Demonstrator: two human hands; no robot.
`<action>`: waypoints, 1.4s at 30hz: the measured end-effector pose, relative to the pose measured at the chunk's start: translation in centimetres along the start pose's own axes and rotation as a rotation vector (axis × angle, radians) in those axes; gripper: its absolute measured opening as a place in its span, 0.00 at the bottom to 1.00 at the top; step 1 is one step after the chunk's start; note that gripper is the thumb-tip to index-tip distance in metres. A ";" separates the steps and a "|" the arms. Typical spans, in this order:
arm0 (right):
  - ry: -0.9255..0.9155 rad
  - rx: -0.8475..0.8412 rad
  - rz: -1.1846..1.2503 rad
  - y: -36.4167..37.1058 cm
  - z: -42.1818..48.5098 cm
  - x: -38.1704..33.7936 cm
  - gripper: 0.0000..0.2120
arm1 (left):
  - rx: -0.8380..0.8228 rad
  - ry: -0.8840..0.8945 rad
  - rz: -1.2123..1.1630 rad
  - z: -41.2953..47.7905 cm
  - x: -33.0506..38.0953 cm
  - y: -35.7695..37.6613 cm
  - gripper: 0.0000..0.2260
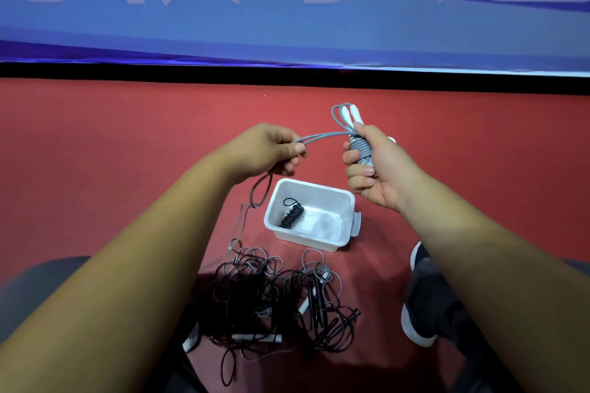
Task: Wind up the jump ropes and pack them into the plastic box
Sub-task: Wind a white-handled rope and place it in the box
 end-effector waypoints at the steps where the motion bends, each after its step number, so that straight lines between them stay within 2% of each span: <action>1: -0.003 0.005 0.010 -0.1 0.0 -0.1 0.16 | -0.062 0.038 -0.042 -0.2 0.3 0.0 0.08; 4: -0.006 0.002 0.035 -0.2 0.0 -0.3 0.16 | -0.224 0.037 0.049 -0.6 0.2 -0.2 0.13; 6: 0.007 -0.018 0.027 0.1 -0.2 -0.2 0.16 | -0.234 0.006 0.232 -0.5 -0.2 -0.5 0.17; 9: 0.059 -0.091 0.008 1.3 -0.8 0.1 0.17 | -0.126 -0.071 0.432 0.0 -0.9 -0.9 0.17; 13: 0.166 -0.252 -0.027 2.8 -1.9 1.0 0.17 | 0.028 -0.105 0.528 0.6 -1.5 -0.6 0.05; 15: 0.243 -0.353 -0.040 3.3 -2.2 1.8 0.19 | 0.077 -0.105 0.476 0.6 -1.4 -0.2 0.03; 18: 0.372 -0.563 -0.074 4.1 -2.9 3.3 0.22 | 0.115 -0.069 0.238 0.3 -0.8 0.4 0.08; 21: 0.511 -0.742 -0.116 4.5 -3.6 4.8 0.24 | 0.045 0.058 0.066 0.0 0.2 0.3 0.08; 23: 0.604 -0.820 -0.153 4.7 -3.8 5.6 0.20 | -0.026 0.095 -0.095 -0.1 0.5 0.2 0.07; 24: 0.667 -0.838 -0.169 4.8 -4.0 5.8 0.14 | -0.046 0.090 -0.167 -0.2 0.7 0.1 0.06; 26: 0.758 -0.862 -0.232 5.2 -4.8 6.2 0.07 | -0.080 0.084 -0.207 0.0 1.1 0.1 0.06; 27: 0.758 -0.899 -0.275 5.4 -5.1 6.4 0.08 | -0.100 0.084 -0.187 0.0 1.4 0.1 0.06; 28: 0.740 -0.912 -0.347 5.5 -5.2 6.4 0.21 | -0.117 0.090 -0.161 0.0 1.7 0.1 0.06; 29: 0.754 -0.900 -0.363 5.4 -5.1 6.6 0.26 | -0.131 0.098 -0.143 -0.1 2.0 0.0 0.06; 31: 0.747 -0.824 -0.302 5.3 -4.8 6.9 0.13 | -0.142 0.109 -0.115 -0.2 2.7 0.0 0.06; 32: 0.718 -0.765 -0.296 5.0 -4.6 7.2 0.11 | -0.140 0.114 -0.084 -0.3 3.0 0.0 0.06; 37: 0.549 -0.473 -0.189 3.9 -3.0 7.3 0.15 | -0.010 0.149 0.238 -0.4 4.5 -0.5 0.06; 42: 0.345 -0.312 0.002 3.3 -1.6 6.0 0.17 | 0.134 0.245 0.597 -1.0 6.2 -1.6 0.07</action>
Point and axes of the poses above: each hand's wrist, its own z-axis towards the middle knuckle, its own y-axis out of the palm, x = y × z, the point moved 5 cm from there along z, towards the middle knuckle, and after that the axes turned 8 degrees about -x, right-handed, at the moved point
